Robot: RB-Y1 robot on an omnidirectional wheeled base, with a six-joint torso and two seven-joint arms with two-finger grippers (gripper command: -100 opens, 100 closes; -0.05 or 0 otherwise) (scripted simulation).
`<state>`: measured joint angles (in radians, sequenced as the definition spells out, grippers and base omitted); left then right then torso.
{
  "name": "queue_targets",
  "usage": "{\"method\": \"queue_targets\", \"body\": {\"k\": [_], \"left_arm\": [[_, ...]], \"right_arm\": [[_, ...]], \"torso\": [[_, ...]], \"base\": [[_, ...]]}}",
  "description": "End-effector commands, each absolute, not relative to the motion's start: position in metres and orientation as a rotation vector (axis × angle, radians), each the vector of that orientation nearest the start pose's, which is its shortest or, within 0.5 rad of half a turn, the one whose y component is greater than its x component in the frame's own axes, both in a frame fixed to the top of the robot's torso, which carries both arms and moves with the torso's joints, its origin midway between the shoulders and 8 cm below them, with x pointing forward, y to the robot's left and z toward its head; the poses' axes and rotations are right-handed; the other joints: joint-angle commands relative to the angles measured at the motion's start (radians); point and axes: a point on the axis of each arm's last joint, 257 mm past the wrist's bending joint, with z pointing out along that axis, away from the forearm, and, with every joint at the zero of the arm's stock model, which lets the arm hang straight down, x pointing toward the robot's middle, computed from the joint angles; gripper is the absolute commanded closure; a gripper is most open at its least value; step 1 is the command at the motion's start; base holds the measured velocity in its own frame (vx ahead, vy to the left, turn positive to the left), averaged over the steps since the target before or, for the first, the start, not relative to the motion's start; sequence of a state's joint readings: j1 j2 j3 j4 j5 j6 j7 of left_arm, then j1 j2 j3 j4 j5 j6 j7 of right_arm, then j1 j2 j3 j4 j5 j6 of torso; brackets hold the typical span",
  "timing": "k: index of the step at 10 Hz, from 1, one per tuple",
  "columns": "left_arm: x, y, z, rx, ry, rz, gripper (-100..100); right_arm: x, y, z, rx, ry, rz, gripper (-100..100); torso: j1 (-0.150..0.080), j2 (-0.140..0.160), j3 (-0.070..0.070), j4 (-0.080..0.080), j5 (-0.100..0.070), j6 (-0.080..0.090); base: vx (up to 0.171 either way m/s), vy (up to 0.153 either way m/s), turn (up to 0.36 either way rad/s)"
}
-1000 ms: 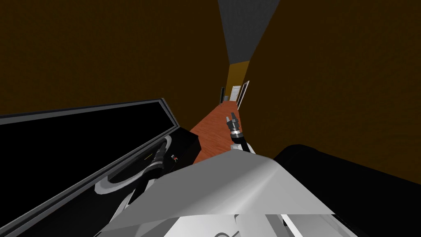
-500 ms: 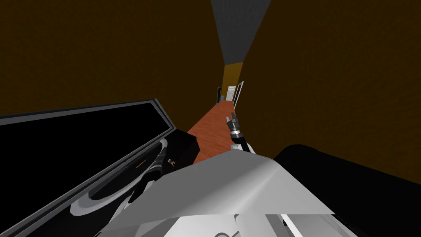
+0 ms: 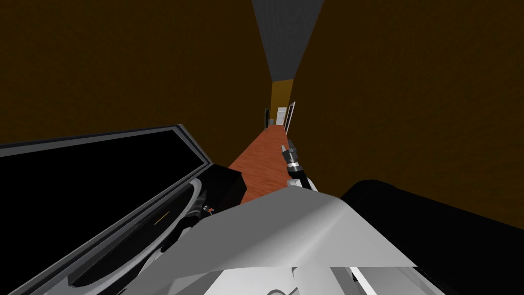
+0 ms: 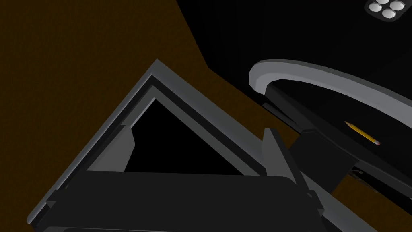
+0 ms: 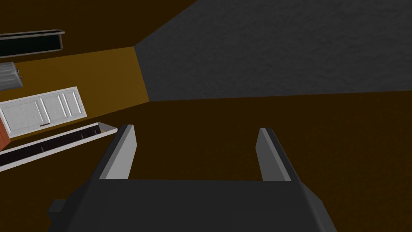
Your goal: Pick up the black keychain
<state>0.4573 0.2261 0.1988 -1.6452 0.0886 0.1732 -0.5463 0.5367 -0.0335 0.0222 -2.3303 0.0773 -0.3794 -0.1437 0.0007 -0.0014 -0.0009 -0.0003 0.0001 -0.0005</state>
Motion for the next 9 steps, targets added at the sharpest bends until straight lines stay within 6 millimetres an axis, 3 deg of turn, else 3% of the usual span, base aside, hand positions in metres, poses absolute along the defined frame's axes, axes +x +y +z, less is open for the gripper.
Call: {"method": "queue_targets", "body": {"k": [1,2,5,9], "left_arm": [[0.327,0.466,-0.404,-1.138,1.753,-0.197,-100],[0.314,0.476,-0.423,-1.162,1.803,-0.149,-100],[0.296,0.484,-0.445,-1.201,1.869,-0.093,-100],[0.246,0.505,-0.494,-1.284,2.026,0.043,-100]], "right_arm": [[0.353,-0.267,0.01,0.737,0.715,1.365,0],[0.353,-0.267,0.01,0.737,0.715,1.365,0],[0.353,-0.267,0.01,0.737,0.715,1.365,0],[0.353,-0.267,0.01,0.737,0.715,1.365,0]], "torso": [[0.0,0.0,0.0,0.0,0.0,0.0],[0.0,0.0,0.0,0.0,0.0,-0.001],[0.0,0.0,0.0,0.0,0.0,0.0],[0.0,0.0,0.0,0.0,0.0,-0.001]], "base": [[0.012,0.016,-0.105],[0.017,0.013,-0.186],[0.012,0.016,-0.137],[0.013,0.018,-0.195]]}}
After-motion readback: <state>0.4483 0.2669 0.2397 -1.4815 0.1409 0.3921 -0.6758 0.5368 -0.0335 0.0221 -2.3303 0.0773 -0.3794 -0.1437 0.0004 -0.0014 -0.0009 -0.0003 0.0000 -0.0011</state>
